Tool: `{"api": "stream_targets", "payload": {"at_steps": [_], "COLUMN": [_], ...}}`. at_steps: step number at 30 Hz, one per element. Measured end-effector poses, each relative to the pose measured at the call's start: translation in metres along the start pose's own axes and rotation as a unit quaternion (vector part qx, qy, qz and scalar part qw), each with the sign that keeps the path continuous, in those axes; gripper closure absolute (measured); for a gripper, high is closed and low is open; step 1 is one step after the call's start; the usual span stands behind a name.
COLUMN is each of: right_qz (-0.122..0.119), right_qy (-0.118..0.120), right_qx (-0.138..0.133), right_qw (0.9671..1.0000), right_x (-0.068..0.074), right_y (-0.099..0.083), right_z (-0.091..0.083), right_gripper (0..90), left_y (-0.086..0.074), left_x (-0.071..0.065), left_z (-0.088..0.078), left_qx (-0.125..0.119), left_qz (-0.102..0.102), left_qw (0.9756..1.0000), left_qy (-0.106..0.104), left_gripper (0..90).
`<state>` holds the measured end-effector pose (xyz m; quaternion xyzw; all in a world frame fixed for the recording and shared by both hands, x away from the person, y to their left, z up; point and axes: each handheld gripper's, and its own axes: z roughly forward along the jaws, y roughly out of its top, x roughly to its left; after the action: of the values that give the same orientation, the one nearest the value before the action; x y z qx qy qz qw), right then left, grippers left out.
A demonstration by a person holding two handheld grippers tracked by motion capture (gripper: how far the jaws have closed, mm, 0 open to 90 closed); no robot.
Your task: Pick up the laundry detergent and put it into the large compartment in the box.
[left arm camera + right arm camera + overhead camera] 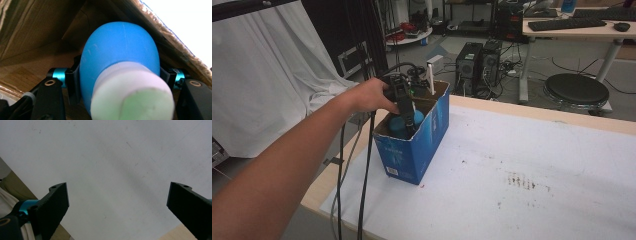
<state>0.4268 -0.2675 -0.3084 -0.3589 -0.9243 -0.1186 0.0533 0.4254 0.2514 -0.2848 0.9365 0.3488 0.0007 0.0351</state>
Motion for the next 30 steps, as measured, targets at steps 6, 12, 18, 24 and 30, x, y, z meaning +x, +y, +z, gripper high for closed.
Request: {"api": "stream_targets", "payload": {"at_steps": [6, 12, 18, 24, 30], "right_qz": [0.001, 0.000, 0.000, -0.001, -0.002], "right_qy": [0.001, 0.002, 0.003, 0.002, 0.002], "right_qx": [-0.001, -0.002, -0.006, -0.011, -0.015], "right_qw": [1.0000, 1.0000, 1.0000, 0.9999, 0.9999], "right_x": [-0.001, 0.000, 0.001, 0.003, 0.004], "right_y": [-0.002, -0.003, -0.004, -0.006, -0.008], "right_z": [0.002, 0.001, -0.001, -0.003, -0.005], "right_gripper": [3.1, 3.1, 3.1, 3.1, 3.1], "left_y": [-0.002, -0.004, -0.009, -0.016, -0.019], "left_x": [0.001, 0.001, 0.002, -0.003, -0.019], "left_z": [-0.007, -0.015, -0.032, -0.059, -0.085], "left_qx": [-0.003, -0.022, -0.043, -0.071, -0.084], "left_qz": [-0.009, -0.022, -0.039, -0.057, -0.069], "left_qw": [1.0000, 0.9995, 0.9983, 0.9958, 0.9941], "left_qy": [-0.002, -0.002, 0.000, 0.002, 0.005], "left_gripper": [30.2, 27.6, 27.4, 24.3, 22.4]}}
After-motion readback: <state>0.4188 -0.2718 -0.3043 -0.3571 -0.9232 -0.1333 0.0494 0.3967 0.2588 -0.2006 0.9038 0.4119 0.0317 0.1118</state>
